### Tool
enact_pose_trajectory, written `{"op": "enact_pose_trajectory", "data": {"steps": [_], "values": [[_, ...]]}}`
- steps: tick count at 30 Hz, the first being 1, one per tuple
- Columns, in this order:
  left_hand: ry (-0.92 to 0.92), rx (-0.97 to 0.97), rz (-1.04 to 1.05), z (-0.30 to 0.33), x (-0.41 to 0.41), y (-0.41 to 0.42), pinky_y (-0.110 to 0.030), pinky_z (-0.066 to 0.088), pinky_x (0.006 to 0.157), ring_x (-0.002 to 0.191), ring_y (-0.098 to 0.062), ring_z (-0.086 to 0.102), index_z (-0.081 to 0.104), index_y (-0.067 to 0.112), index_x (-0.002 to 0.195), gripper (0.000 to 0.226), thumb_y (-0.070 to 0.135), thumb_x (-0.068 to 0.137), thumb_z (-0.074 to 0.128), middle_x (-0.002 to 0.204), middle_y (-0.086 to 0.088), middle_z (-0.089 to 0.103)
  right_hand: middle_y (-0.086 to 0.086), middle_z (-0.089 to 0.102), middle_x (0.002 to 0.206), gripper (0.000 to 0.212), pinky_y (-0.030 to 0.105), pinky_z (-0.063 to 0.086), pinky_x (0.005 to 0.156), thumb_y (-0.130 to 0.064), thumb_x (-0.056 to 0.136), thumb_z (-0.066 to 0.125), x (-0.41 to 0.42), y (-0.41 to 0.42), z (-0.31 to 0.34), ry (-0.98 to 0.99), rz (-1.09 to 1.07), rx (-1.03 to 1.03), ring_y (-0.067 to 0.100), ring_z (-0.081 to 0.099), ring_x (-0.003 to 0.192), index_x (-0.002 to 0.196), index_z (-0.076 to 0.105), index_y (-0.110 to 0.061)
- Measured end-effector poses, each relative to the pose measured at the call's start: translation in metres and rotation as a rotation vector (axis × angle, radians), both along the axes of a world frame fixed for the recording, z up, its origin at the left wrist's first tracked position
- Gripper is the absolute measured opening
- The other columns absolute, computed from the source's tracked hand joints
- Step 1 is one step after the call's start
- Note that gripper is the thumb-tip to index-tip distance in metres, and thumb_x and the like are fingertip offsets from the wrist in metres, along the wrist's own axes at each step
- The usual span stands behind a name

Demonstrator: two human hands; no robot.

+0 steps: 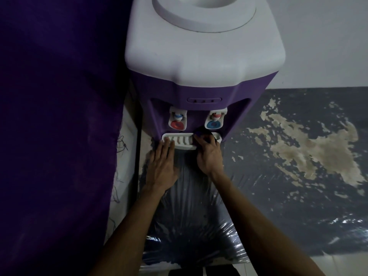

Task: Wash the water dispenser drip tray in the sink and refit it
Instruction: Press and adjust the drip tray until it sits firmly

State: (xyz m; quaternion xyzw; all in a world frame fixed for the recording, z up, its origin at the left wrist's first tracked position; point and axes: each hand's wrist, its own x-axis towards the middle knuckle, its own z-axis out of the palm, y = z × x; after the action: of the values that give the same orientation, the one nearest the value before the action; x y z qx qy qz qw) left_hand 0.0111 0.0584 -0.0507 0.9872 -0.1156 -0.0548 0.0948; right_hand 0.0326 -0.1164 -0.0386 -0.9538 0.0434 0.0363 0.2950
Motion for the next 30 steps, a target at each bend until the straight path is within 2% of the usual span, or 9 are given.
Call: {"op": "enact_pose_trajectory", "data": {"steps": [3,5,8,11,16,19,25,27,30], "values": [[0.040,-0.002,-0.003,0.003,0.002,0.003,-0.043,0.015,0.119,0.150,-0.023,0.005,0.011,0.008,0.154,0.085,0.027,0.084,0.054,0.162,-0.009,0.006,0.014,0.049,0.138,0.060,0.045,0.040,0.107,-0.002,0.086,0.054,-0.009,0.000,-0.004,-0.082,-0.012,0.115,0.035,0.046,0.123,0.144,0.049,-0.014],[0.020,0.010,-0.011,0.004,0.004,0.003,-0.044,0.020,0.117,0.150,-0.024,0.010,0.017,0.008,0.153,0.082,0.025,0.083,0.056,0.162,-0.009,0.012,0.014,0.051,0.138,0.061,0.047,0.043,0.104,-0.004,0.085,0.056,-0.014,0.006,-0.004,-0.112,0.057,0.027,0.036,0.048,0.120,0.145,0.048,-0.014],[0.000,0.028,-0.026,0.002,0.006,0.007,-0.044,0.028,0.113,0.148,-0.025,0.020,0.028,0.008,0.151,0.079,0.023,0.080,0.059,0.160,-0.009,0.023,0.013,0.047,0.139,0.063,0.047,0.044,0.099,-0.011,0.088,0.057,-0.013,0.017,-0.002,-0.077,0.130,-0.223,0.036,0.048,0.117,0.149,0.043,-0.021],[-0.026,0.005,-0.040,0.003,0.006,0.012,-0.043,0.032,0.110,0.146,-0.025,0.026,0.035,0.008,0.148,0.075,0.020,0.078,0.061,0.158,-0.008,0.028,0.015,0.038,0.145,0.064,0.047,0.042,0.102,-0.014,0.092,0.055,-0.008,0.025,0.001,-0.034,0.109,-0.309,0.037,0.045,0.121,0.152,0.036,-0.023],[0.035,0.001,-0.060,0.001,0.006,0.014,-0.043,0.023,0.117,0.150,-0.023,0.011,0.021,0.008,0.152,0.077,0.020,0.084,0.055,0.161,-0.009,0.012,0.019,0.034,0.148,0.064,0.050,0.044,0.102,-0.012,0.088,0.057,-0.001,0.031,0.002,-0.019,0.039,-0.246,0.040,0.043,0.123,0.149,0.042,-0.021],[0.039,0.029,-0.059,0.002,0.007,0.012,-0.046,0.026,0.116,0.149,-0.025,0.014,0.025,0.007,0.152,0.076,0.020,0.083,0.055,0.161,-0.010,0.015,0.023,0.042,0.141,0.066,0.053,0.047,0.098,-0.008,0.082,0.061,-0.012,0.023,-0.006,-0.102,0.106,-0.205,0.044,0.046,0.117,0.146,0.048,-0.017],[-0.006,0.073,-0.054,0.002,0.009,0.009,-0.045,0.034,0.109,0.143,-0.029,0.033,0.041,0.008,0.145,0.076,0.019,0.073,0.065,0.155,-0.013,0.034,0.020,0.046,0.138,0.066,0.050,0.048,0.096,-0.011,0.081,0.056,-0.015,0.016,-0.010,-0.154,0.252,-0.256,0.039,0.051,0.108,0.147,0.046,-0.017],[-0.001,0.053,-0.049,0.001,0.008,0.010,-0.045,0.033,0.110,0.144,-0.028,0.030,0.040,0.010,0.146,0.076,0.019,0.074,0.065,0.155,-0.011,0.033,0.019,0.046,0.138,0.065,0.049,0.049,0.096,-0.012,0.084,0.055,-0.012,0.021,-0.009,-0.161,0.298,-0.277,0.037,0.051,0.106,0.148,0.045,-0.017],[0.004,0.012,-0.056,0.001,0.008,0.013,-0.045,0.029,0.113,0.147,-0.026,0.023,0.035,0.009,0.149,0.075,0.019,0.079,0.061,0.158,-0.010,0.027,0.017,0.045,0.139,0.062,0.049,0.049,0.095,-0.013,0.086,0.060,-0.004,0.036,-0.007,-0.146,0.208,-0.280,0.037,0.052,0.108,0.146,0.046,-0.018]]}}
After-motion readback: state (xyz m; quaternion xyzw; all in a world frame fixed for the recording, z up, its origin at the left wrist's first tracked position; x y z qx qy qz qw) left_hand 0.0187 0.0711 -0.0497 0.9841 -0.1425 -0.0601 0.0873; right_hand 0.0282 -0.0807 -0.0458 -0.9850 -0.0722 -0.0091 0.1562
